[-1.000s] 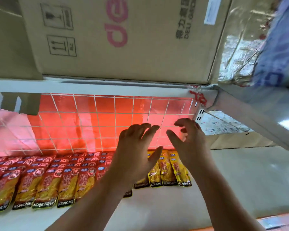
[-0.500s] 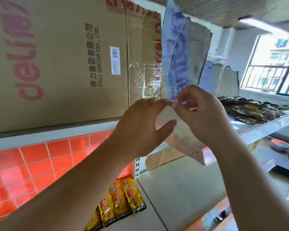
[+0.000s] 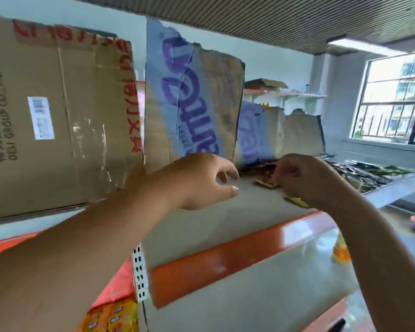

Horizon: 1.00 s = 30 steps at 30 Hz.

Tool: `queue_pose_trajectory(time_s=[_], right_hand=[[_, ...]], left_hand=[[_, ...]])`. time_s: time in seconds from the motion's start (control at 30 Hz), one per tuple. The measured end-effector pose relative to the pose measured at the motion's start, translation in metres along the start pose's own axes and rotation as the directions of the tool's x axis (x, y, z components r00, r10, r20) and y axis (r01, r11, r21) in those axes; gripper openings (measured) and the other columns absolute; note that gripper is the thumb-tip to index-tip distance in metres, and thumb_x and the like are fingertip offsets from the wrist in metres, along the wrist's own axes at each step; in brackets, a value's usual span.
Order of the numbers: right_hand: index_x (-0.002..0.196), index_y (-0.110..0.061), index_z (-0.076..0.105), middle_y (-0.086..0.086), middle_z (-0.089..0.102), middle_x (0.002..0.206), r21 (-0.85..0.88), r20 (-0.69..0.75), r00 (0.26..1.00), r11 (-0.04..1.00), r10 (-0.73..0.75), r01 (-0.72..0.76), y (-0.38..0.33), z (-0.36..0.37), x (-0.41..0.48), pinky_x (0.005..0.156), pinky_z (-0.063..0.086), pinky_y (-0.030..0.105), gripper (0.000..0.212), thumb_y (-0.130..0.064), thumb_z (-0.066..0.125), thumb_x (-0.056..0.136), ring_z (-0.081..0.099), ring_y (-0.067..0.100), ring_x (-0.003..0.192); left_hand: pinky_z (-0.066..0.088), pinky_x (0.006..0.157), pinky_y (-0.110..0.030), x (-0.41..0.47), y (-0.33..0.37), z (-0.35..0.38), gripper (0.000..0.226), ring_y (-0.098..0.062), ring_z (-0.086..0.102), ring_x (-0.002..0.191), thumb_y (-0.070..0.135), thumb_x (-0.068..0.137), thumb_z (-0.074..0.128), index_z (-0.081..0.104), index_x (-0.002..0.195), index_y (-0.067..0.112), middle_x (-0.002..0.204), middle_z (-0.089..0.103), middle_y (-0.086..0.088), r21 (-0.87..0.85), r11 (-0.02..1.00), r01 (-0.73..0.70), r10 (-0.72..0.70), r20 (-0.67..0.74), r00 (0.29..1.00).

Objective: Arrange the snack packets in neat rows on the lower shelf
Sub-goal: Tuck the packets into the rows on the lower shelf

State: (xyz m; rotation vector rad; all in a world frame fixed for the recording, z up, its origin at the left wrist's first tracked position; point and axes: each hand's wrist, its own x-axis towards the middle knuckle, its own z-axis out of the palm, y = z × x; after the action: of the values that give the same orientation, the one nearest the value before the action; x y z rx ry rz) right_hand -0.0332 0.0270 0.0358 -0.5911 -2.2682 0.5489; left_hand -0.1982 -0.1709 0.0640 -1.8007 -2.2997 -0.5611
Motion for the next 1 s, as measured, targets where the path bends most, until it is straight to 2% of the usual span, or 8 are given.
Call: queue_pose_trajectory(time_s=[0.13, 0.33, 0.43, 0.53, 0.6, 0.7, 0.8, 1.0], right_hand=[[0.074, -0.030, 0.060, -0.004, 0.062, 0.070, -0.182, 0.160, 0.986, 0.983, 0.043, -0.014, 0.063, -0.027, 0.043, 0.053, 0.044, 0.028, 0.020, -0.037, 0.078, 0.078, 0.056, 0.016, 0.061], [0.095, -0.032, 0.068, -0.008, 0.066, 0.093, -0.420, 0.444, 0.891, 0.901, 0.095, 0.113, 0.103, -0.046, 0.077, 0.079, 0.054, 0.037, 0.027, -0.041, 0.084, 0.075, 0.062, 0.014, 0.084], [0.096, -0.034, 0.067, -0.009, 0.065, 0.095, -0.400, 0.510, 0.859, 0.896, 0.042, 0.194, 0.105, -0.046, 0.083, 0.076, 0.054, 0.036, 0.026, -0.044, 0.080, 0.076, 0.062, 0.013, 0.086], [0.099, -0.033, 0.068, -0.008, 0.065, 0.095, -0.408, 0.551, 0.834, 0.874, 0.007, 0.262, 0.103, -0.045, 0.082, 0.066, 0.048, 0.030, 0.022, -0.041, 0.075, 0.080, 0.062, 0.013, 0.085], [0.101, -0.034, 0.067, -0.007, 0.067, 0.097, -0.387, 0.551, 0.834, 0.879, -0.021, 0.278, 0.099, -0.042, 0.080, 0.071, 0.053, 0.031, 0.025, -0.043, 0.074, 0.079, 0.064, 0.014, 0.086], [0.103, -0.036, 0.065, -0.009, 0.065, 0.102, -0.308, 0.543, 0.836, 0.908, -0.077, 0.284, 0.099, -0.043, 0.088, 0.080, 0.056, 0.033, 0.029, -0.049, 0.074, 0.079, 0.064, 0.014, 0.091], [0.103, -0.035, 0.065, -0.009, 0.063, 0.107, -0.209, 0.532, 0.836, 0.936, -0.134, 0.283, 0.091, -0.040, 0.102, 0.085, 0.056, 0.038, 0.029, -0.051, 0.073, 0.080, 0.062, 0.014, 0.095], [0.102, -0.030, 0.067, -0.009, 0.063, 0.107, -0.072, 0.512, 0.820, 0.939, -0.255, 0.337, 0.054, -0.030, 0.144, 0.083, 0.051, 0.034, 0.029, -0.050, 0.073, 0.082, 0.059, 0.012, 0.097]], left_hand=[[0.050, 0.084, -0.026, 0.058, 0.025, 0.023, 0.032, 0.000, 0.061, 0.091, 0.055, 0.091, 0.067, 0.067, 0.120, 0.041, 0.104, 0.067, 0.020, 0.066, 0.995, 0.068, -0.073, 0.068, 0.995], [0.054, 0.083, -0.030, 0.128, 0.050, 0.058, 0.031, -0.008, 0.062, 0.097, 0.043, 0.094, 0.066, 0.067, 0.124, 0.037, 0.113, 0.066, 0.014, 0.107, 0.984, 0.145, -0.164, 0.198, 0.966], [0.048, 0.078, -0.027, 0.156, 0.058, 0.071, 0.039, -0.012, 0.060, 0.104, 0.040, 0.096, 0.067, 0.063, 0.134, 0.033, 0.122, 0.063, 0.011, 0.182, 0.965, 0.188, -0.233, 0.275, 0.933], [0.049, 0.090, -0.030, 0.172, 0.060, 0.091, 0.053, -0.017, 0.058, 0.120, 0.049, 0.096, 0.065, 0.054, 0.146, 0.032, 0.141, 0.058, 0.005, 0.172, 0.949, 0.265, -0.305, 0.279, 0.911], [0.046, 0.100, -0.032, 0.169, 0.055, 0.104, 0.060, -0.019, 0.053, 0.130, 0.055, 0.096, 0.062, 0.048, 0.150, 0.033, 0.151, 0.052, 0.004, 0.128, 0.943, 0.306, -0.330, 0.248, 0.911], [0.049, 0.092, -0.032, 0.170, 0.050, 0.116, 0.054, -0.018, 0.059, 0.119, 0.060, 0.095, 0.061, 0.059, 0.140, 0.031, 0.135, 0.062, 0.006, 0.139, 0.951, 0.276, -0.298, 0.177, 0.938], [0.053, 0.082, -0.034, 0.170, 0.050, 0.106, 0.035, -0.016, 0.064, 0.096, 0.058, 0.095, 0.061, 0.071, 0.109, 0.027, 0.102, 0.068, 0.006, 0.211, 0.942, 0.260, -0.303, 0.207, 0.930], [0.054, 0.081, -0.035, 0.148, 0.019, 0.050, 0.034, -0.011, 0.069, 0.080, 0.051, 0.099, 0.055, 0.072, 0.085, 0.025, 0.078, 0.074, 0.005, 0.271, 0.879, 0.391, -0.464, 0.301, 0.833]])
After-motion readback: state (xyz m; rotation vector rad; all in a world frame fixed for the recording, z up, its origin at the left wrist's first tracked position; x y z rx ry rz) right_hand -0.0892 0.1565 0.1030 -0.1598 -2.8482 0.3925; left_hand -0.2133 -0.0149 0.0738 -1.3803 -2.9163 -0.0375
